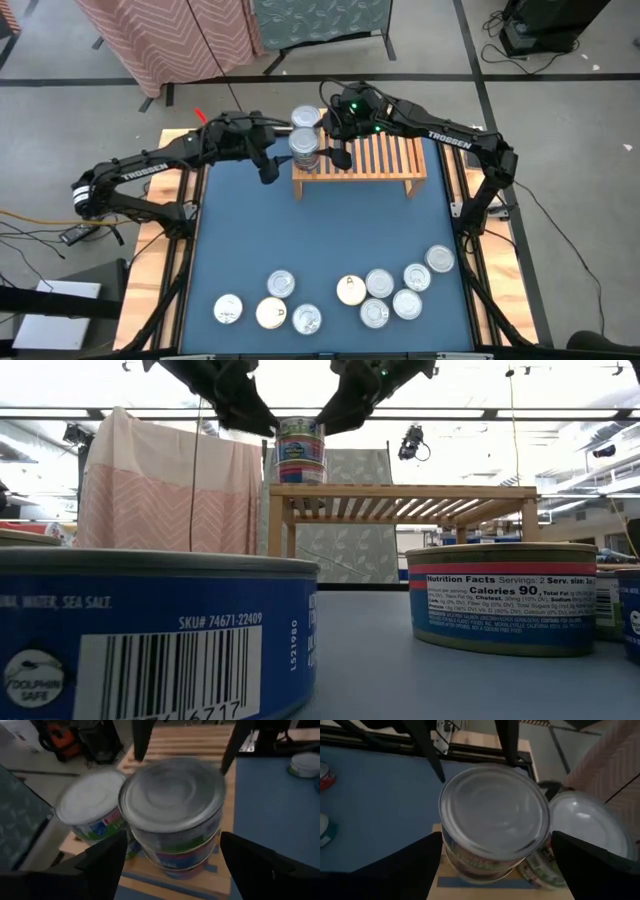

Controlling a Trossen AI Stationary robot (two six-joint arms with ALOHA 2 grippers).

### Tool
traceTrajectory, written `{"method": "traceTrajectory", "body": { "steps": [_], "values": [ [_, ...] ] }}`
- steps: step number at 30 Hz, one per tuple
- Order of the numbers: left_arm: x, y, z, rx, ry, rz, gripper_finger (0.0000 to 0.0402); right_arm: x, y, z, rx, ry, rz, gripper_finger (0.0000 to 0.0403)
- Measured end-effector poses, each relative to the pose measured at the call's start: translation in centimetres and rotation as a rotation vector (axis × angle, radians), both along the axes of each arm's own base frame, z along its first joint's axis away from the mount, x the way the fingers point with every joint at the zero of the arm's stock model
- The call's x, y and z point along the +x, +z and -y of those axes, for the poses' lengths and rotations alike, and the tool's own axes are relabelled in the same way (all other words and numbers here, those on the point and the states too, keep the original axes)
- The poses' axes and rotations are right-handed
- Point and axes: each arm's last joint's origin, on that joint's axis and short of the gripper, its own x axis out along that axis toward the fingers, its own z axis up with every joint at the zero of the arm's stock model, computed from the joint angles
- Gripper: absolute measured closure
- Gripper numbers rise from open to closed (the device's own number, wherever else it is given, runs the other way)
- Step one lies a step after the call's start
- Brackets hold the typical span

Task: Stack canned seafood by type on shelf
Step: Stack the green tuna can on top of the other green tuna cans on the shelf

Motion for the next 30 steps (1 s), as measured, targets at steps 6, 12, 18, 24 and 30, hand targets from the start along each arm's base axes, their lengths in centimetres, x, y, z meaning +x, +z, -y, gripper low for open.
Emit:
{"method": "traceTrajectory", "body": {
  "steps": [6,12,18,24,30],
  "values": [
    [0.4,-0.3,-0.5,-0.025,-0.008,0.025,0.0076,-0.1,-0.1,0.0,0.015,0.015,-0.004,0.0029],
    [0.5,-0.1,-0.6,-0.02,-0.018,0.049,0.0076,0.3,-0.6,0.1,0.03,0.021,-0.012,0.0029],
    [0.5,-0.2,-0.5,-0.037,-0.036,0.046,0.0076,1.3,-1.7,0.0,0.036,0.04,-0.023,0.0029],
    [0.5,-0.2,-0.5,-0.041,-0.047,0.048,0.0077,1.4,-1.7,0.0,0.035,0.042,-0.022,0.004],
    [0.6,0.2,-0.5,-0.026,-0.05,0.079,0.0086,1.4,-1.6,0.0,0.031,0.04,-0.014,0.0055]
  ]
}}
